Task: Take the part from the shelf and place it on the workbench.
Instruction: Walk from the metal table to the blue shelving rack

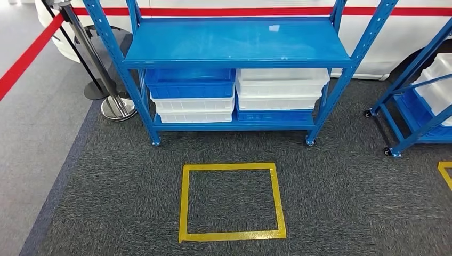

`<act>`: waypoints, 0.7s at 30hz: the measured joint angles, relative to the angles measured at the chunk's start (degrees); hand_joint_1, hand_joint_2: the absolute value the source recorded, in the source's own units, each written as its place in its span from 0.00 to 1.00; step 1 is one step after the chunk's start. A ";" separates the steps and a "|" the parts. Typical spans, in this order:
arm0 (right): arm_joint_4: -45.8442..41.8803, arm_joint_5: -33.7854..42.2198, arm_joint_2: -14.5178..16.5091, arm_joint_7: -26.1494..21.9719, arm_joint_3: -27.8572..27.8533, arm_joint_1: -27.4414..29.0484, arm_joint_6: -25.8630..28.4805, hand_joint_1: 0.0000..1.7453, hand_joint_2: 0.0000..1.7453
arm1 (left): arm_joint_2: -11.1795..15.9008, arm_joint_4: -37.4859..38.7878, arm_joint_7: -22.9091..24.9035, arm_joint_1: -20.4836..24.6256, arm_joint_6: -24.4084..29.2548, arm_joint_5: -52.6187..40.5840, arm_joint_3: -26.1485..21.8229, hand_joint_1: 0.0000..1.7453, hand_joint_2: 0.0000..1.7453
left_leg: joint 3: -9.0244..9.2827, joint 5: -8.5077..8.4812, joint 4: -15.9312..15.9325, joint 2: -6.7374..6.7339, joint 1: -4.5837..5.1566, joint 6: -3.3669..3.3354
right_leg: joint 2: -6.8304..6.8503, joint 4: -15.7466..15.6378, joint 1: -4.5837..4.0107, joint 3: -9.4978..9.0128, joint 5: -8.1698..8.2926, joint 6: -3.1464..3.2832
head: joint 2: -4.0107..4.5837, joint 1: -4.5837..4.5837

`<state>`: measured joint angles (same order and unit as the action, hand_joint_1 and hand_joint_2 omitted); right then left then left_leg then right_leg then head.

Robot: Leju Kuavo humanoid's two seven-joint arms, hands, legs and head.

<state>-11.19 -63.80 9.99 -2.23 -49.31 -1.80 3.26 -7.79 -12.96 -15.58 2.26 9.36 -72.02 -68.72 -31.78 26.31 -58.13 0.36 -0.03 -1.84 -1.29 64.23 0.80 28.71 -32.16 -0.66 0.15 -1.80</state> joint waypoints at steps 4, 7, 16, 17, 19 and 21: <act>0.00 -0.04 0.00 -0.01 -0.03 -0.09 0.02 0.00 0.00 | 0.00 0.00 -0.03 0.08 -0.01 0.00 0.00 0.00 0.00 | 2.13 1.58 0.59 -0.94 -0.04 -0.61 | 0.65 10.40 0.01 8.99 -4.73 -0.32 | 0.00 0.00; 0.00 -0.38 -0.01 0.01 -0.04 0.35 0.06 0.00 0.00 | -0.03 0.02 -0.03 0.04 -0.01 0.00 0.00 0.00 0.00 | 4.54 3.52 0.60 -1.04 -0.06 -0.17 | 1.07 4.70 -0.02 9.60 -0.23 -0.22 | 0.00 0.01; 0.00 -0.68 -0.07 0.00 -0.03 0.33 0.08 0.00 0.00 | -0.08 0.02 -0.04 0.41 0.00 -0.01 0.00 0.00 0.00 | 4.33 7.68 -7.32 -0.87 -0.02 2.44 | 1.22 -4.34 -0.10 5.31 5.52 2.52 | 0.00 -0.02; 0.00 -0.68 -0.07 0.00 -0.03 0.28 0.08 0.00 0.00 | -0.09 0.02 -0.04 0.42 -0.01 -0.01 0.00 0.00 0.00 | 2.16 9.22 -10.66 -0.82 -0.13 2.70 | 1.13 -4.38 -0.10 4.94 5.14 2.66 | 0.00 -0.02; 0.00 -0.63 -0.07 0.02 -0.03 0.29 -0.03 0.00 0.00 | -0.08 0.02 -0.01 0.30 -0.01 -0.01 0.00 0.00 0.00 | -1.91 11.93 -15.44 -0.82 -0.36 3.08 | 0.74 -4.37 -0.11 4.09 4.28 2.65 | 0.00 -0.02; 0.00 -0.42 -0.07 0.13 -0.06 0.37 -0.32 0.00 0.00 | -0.08 0.02 0.07 0.10 -0.01 -0.07 0.00 0.00 0.00 | -3.31 10.43 -13.95 -0.73 -0.54 3.17 | -0.04 -4.37 -0.08 2.85 3.33 2.41 | 0.00 -0.02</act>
<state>-11.19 -64.22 9.92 -2.11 -49.37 -1.43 2.94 -7.87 -12.94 -15.51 2.36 9.35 -72.09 -68.72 -35.09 36.74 -72.08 -0.37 -0.57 1.33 -1.34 59.86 0.72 31.56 -28.83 1.75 0.15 -1.81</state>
